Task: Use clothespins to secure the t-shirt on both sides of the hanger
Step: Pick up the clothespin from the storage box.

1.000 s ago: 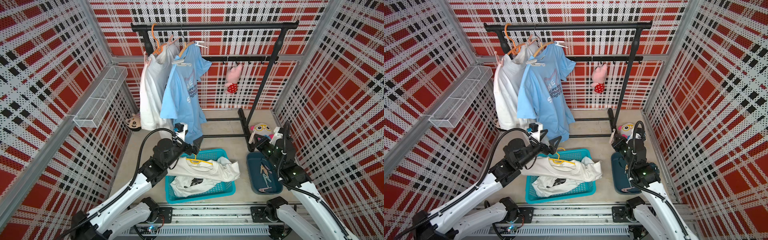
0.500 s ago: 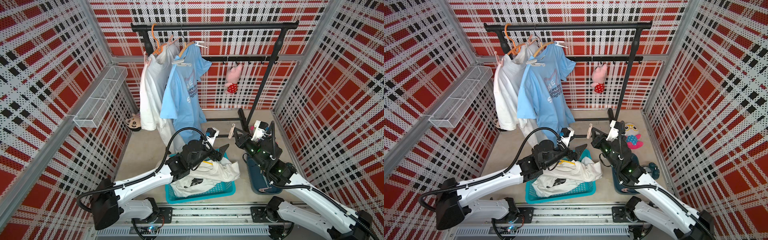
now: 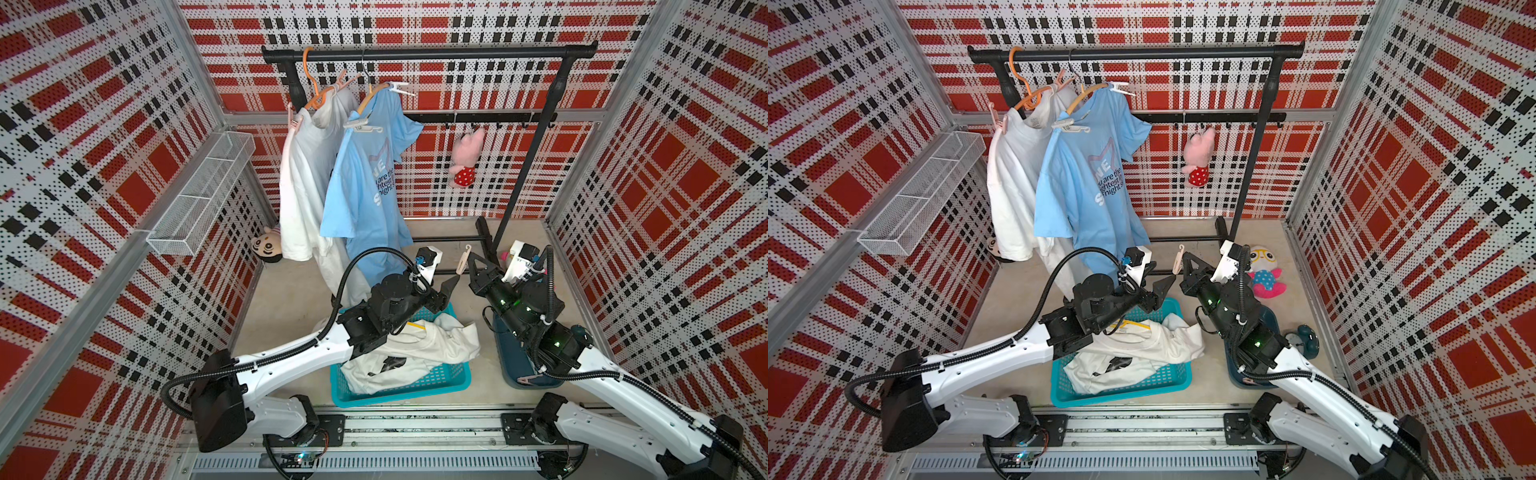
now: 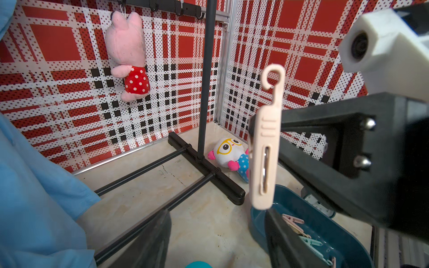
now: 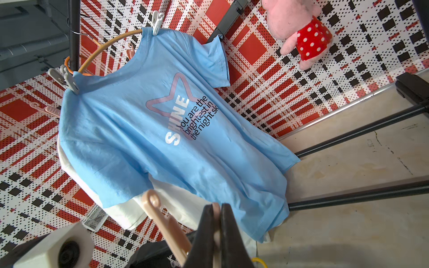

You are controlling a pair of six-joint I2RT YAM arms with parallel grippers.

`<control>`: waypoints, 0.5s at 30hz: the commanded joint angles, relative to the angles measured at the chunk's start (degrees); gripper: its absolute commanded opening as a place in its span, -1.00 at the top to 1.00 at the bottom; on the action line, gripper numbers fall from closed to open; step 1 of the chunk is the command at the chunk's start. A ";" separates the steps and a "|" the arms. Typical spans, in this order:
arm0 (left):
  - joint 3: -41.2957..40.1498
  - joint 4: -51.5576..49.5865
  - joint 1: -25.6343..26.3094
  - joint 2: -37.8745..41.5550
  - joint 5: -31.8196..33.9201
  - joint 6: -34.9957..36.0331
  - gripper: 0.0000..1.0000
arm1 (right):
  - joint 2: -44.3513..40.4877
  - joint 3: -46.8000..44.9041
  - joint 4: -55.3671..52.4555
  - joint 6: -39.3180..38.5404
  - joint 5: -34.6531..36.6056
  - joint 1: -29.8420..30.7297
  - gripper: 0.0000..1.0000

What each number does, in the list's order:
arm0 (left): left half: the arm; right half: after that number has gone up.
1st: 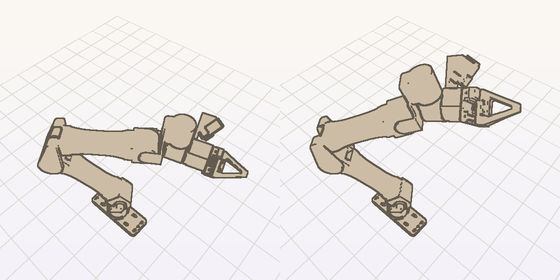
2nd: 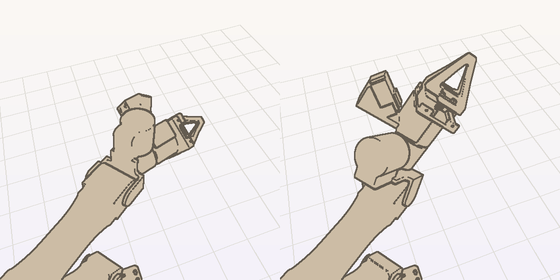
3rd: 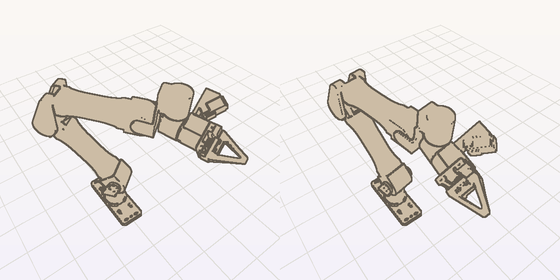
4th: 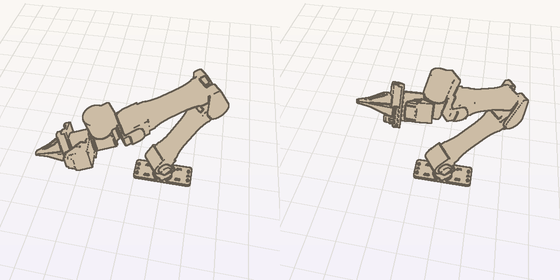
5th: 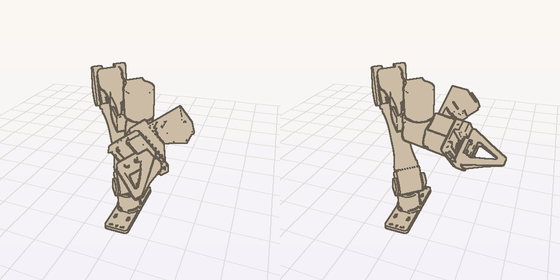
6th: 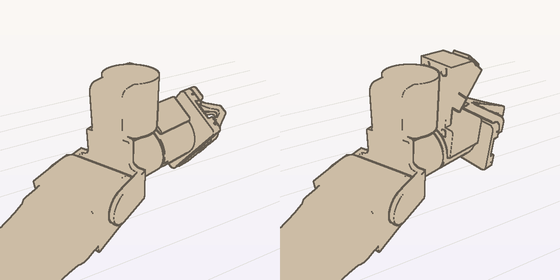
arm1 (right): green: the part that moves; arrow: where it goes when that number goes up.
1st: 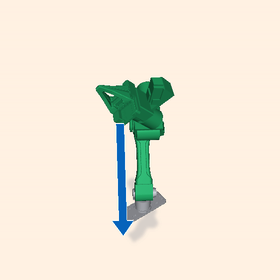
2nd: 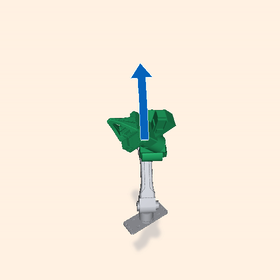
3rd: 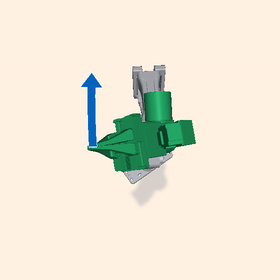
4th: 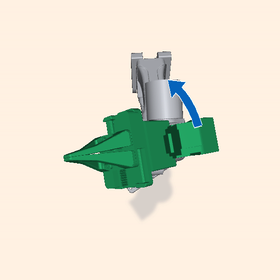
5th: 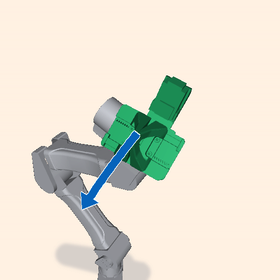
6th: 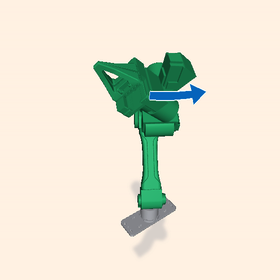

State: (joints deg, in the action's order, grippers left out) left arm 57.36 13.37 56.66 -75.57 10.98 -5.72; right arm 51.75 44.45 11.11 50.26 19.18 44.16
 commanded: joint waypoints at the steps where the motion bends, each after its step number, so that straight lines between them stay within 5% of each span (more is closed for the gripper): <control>1: 2.33 0.79 0.55 -0.71 0.19 1.33 -0.28 | 1.00 -0.43 3.12 -0.66 -0.47 0.74 1.00; 15: 5.44 -2.13 1.17 -3.09 0.66 2.12 -0.16 | 2.23 0.25 3.12 -2.97 -3.11 1.34 1.00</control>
State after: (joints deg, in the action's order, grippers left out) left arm 60.82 11.68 57.47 -78.06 11.27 -4.32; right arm 53.91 44.45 13.21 48.53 17.37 44.97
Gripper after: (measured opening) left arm 0.586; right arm 0.079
